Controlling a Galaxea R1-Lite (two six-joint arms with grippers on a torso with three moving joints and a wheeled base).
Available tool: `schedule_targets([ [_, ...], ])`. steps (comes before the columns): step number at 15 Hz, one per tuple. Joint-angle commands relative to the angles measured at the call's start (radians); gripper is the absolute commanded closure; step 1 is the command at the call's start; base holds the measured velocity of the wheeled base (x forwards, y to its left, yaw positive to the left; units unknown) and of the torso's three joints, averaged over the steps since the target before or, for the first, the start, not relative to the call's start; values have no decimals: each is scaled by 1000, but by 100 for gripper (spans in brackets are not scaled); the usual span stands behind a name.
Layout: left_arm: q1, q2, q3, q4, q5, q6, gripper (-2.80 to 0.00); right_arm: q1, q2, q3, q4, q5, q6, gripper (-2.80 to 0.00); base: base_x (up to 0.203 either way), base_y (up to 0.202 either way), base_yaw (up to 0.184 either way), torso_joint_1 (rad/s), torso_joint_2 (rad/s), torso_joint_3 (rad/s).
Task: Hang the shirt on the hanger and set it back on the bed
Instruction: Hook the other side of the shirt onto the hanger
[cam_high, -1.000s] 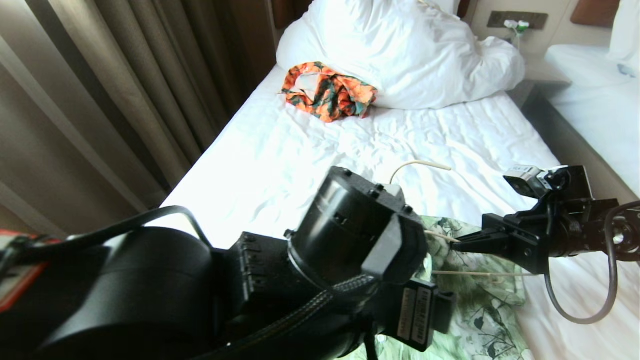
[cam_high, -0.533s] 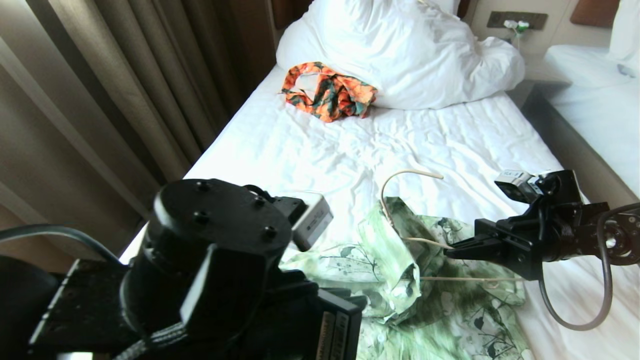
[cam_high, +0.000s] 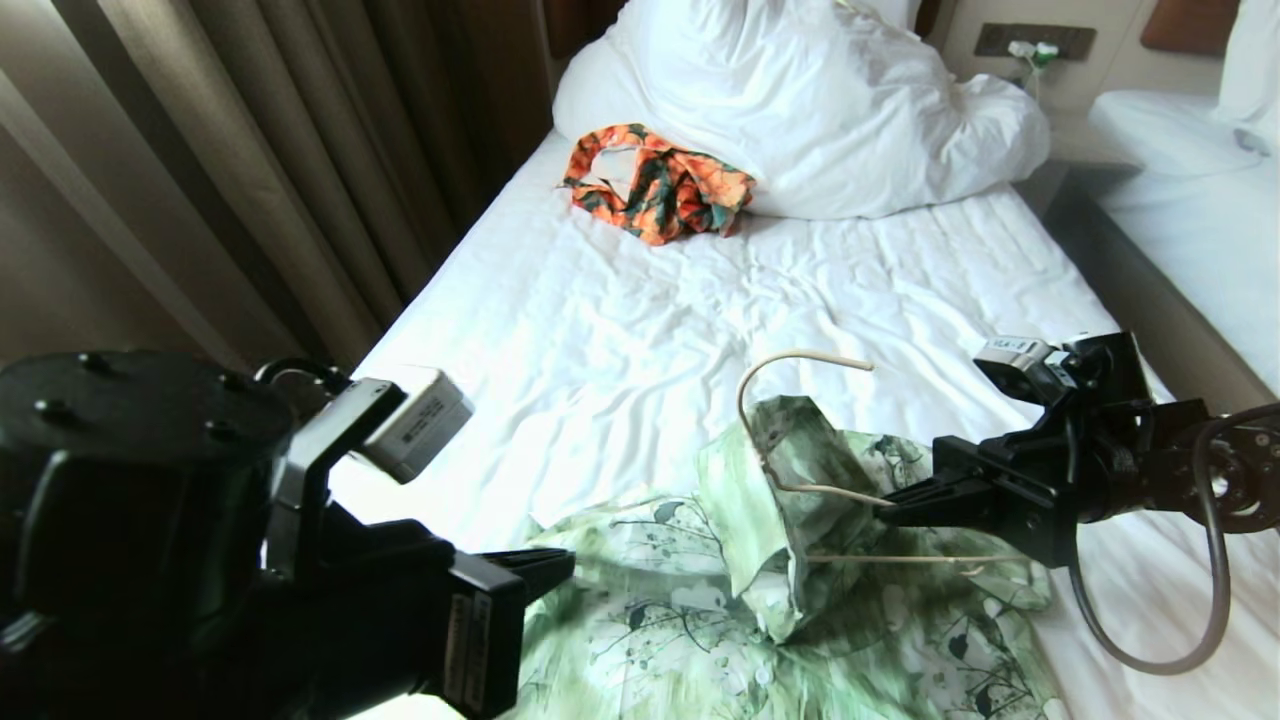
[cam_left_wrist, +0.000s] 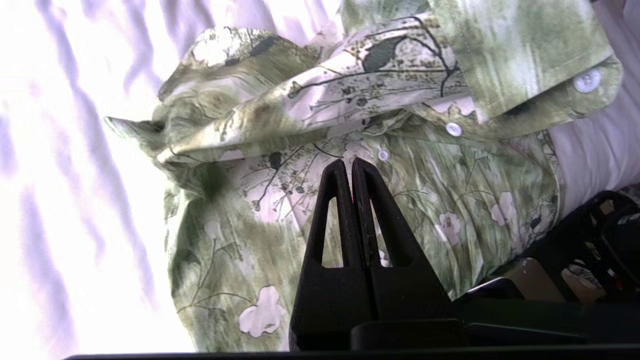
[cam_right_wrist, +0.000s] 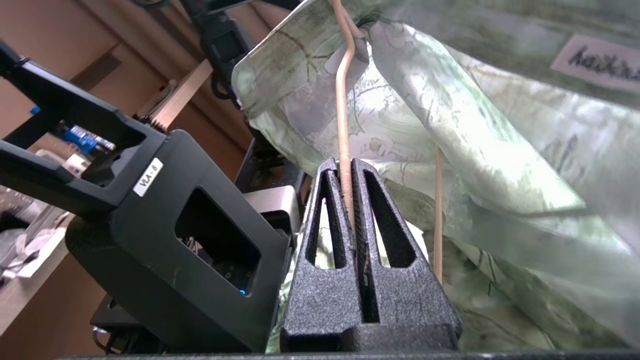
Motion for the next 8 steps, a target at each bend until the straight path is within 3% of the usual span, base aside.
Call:
schedule_targets([
  [1,24,-55,29,-2,2,11,0,24,-5,-6,-2,9,-2,0,0,0,0,0,0,0],
  [4,63,-109,35,-1,2,50,0,65,1,-26,-1,9,-2,0,0,0,0,0,0,0],
  [5,82,-120,36,-1,2,75,-280,79,10,-42,0,9,-1,0,0,0,0,0,0,0],
  [7,94,-150,32,-4,-12,126,-280,102,21,-73,6,9,3,0,0,0,0,0,0,0],
  [8,94,-163,38,-3,-54,142,-280,112,21,-76,6,9,11,0,0,0,0,0,0,0],
])
